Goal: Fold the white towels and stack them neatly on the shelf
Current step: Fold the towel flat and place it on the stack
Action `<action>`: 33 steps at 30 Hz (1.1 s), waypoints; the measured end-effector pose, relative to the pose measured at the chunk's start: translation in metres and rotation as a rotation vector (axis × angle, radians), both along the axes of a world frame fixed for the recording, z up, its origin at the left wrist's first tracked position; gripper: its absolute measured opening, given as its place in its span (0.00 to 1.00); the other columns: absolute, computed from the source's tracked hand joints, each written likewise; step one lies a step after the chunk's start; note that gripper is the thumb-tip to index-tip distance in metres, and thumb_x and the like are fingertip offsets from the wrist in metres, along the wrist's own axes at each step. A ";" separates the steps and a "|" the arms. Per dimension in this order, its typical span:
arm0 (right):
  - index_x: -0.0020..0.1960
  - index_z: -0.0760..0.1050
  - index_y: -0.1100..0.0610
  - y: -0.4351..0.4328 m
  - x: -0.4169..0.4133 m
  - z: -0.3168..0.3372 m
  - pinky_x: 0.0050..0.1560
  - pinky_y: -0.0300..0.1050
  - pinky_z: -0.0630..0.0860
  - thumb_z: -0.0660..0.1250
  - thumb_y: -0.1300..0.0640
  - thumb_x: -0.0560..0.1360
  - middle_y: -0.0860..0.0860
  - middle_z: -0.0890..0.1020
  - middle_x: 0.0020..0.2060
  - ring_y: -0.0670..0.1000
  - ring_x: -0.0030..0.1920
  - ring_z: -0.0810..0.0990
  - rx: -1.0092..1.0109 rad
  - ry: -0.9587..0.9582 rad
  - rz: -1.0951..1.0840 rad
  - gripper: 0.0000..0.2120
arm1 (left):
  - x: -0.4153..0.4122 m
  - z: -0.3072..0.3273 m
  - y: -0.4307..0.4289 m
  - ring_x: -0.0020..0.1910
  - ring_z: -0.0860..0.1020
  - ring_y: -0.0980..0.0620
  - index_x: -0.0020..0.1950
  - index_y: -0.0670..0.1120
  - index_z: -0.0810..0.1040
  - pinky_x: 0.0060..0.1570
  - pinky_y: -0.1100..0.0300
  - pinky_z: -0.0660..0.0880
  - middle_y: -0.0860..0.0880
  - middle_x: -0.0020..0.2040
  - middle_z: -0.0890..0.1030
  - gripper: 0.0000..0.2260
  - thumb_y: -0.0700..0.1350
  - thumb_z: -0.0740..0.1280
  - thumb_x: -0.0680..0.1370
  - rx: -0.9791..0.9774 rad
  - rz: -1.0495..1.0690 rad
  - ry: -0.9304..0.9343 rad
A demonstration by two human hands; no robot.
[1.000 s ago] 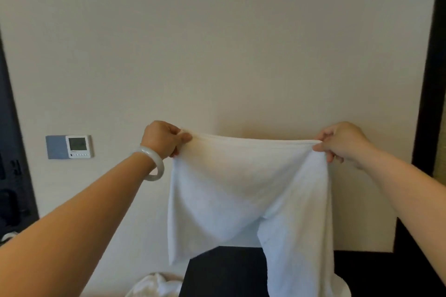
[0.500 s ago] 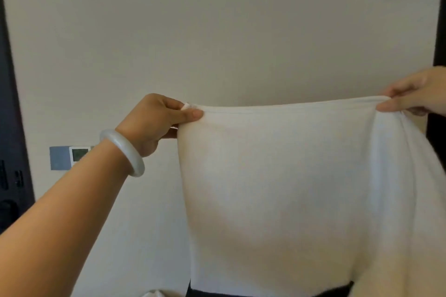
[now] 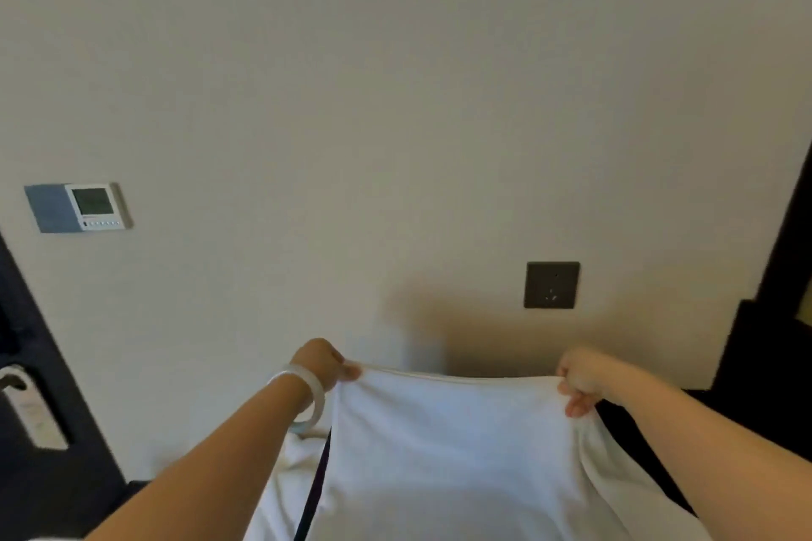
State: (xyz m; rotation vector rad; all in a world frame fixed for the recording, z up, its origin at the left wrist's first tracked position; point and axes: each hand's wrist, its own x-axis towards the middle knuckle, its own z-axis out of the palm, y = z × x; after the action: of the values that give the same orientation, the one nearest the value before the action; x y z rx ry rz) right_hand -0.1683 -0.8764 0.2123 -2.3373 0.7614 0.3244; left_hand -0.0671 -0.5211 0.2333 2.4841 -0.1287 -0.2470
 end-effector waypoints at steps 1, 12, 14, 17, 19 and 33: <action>0.56 0.74 0.68 0.001 0.005 -0.009 0.28 0.42 0.79 0.63 0.70 0.78 0.58 0.77 0.36 0.52 0.30 0.81 -0.031 -0.037 -0.008 0.08 | 0.000 -0.005 -0.004 0.28 0.68 0.53 0.29 0.46 0.68 0.31 0.60 0.70 0.50 0.28 0.69 0.18 0.45 0.73 0.74 0.023 0.033 -0.022; 0.75 0.62 0.63 0.019 0.040 -0.081 0.67 0.43 0.66 0.64 0.66 0.78 0.60 0.65 0.74 0.58 0.72 0.67 -0.172 -0.156 0.121 0.26 | 0.045 -0.070 -0.026 0.59 0.77 0.44 0.69 0.45 0.73 0.54 0.60 0.75 0.44 0.67 0.74 0.22 0.35 0.69 0.75 -0.331 0.132 0.073; 0.80 0.51 0.58 0.039 0.031 -0.099 0.71 0.43 0.60 0.61 0.64 0.81 0.54 0.50 0.80 0.54 0.78 0.56 -0.226 -0.138 0.237 0.31 | 0.030 -0.093 -0.018 0.70 0.68 0.46 0.77 0.47 0.63 0.63 0.61 0.66 0.45 0.76 0.64 0.27 0.37 0.66 0.78 -0.180 0.070 0.002; 0.80 0.48 0.53 0.086 0.028 -0.127 0.74 0.45 0.54 0.56 0.58 0.83 0.50 0.45 0.80 0.51 0.79 0.51 -0.294 -0.179 0.445 0.29 | -0.005 -0.140 0.002 0.76 0.59 0.48 0.78 0.46 0.60 0.71 0.60 0.56 0.46 0.79 0.56 0.25 0.41 0.61 0.80 0.073 -0.066 -0.092; 0.81 0.44 0.50 0.122 0.031 -0.148 0.77 0.52 0.48 0.53 0.51 0.84 0.50 0.43 0.80 0.52 0.80 0.46 -0.353 -0.108 0.602 0.29 | -0.033 -0.172 0.010 0.79 0.52 0.48 0.79 0.48 0.56 0.75 0.58 0.49 0.48 0.80 0.50 0.25 0.48 0.58 0.82 0.262 -0.233 -0.129; 0.80 0.43 0.48 0.208 0.011 -0.189 0.74 0.58 0.31 0.28 0.34 0.66 0.48 0.43 0.80 0.52 0.79 0.39 -0.418 -0.185 0.720 0.44 | -0.111 -0.222 0.070 0.79 0.50 0.47 0.80 0.53 0.52 0.73 0.47 0.44 0.49 0.80 0.50 0.25 0.58 0.39 0.83 0.534 -0.231 -0.268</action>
State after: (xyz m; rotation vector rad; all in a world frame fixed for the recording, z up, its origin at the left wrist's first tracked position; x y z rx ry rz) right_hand -0.1576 -0.6688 0.0229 -2.9295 -0.1515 0.2582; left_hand -0.1783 -0.4514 0.0112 3.0262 -0.5243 -0.0418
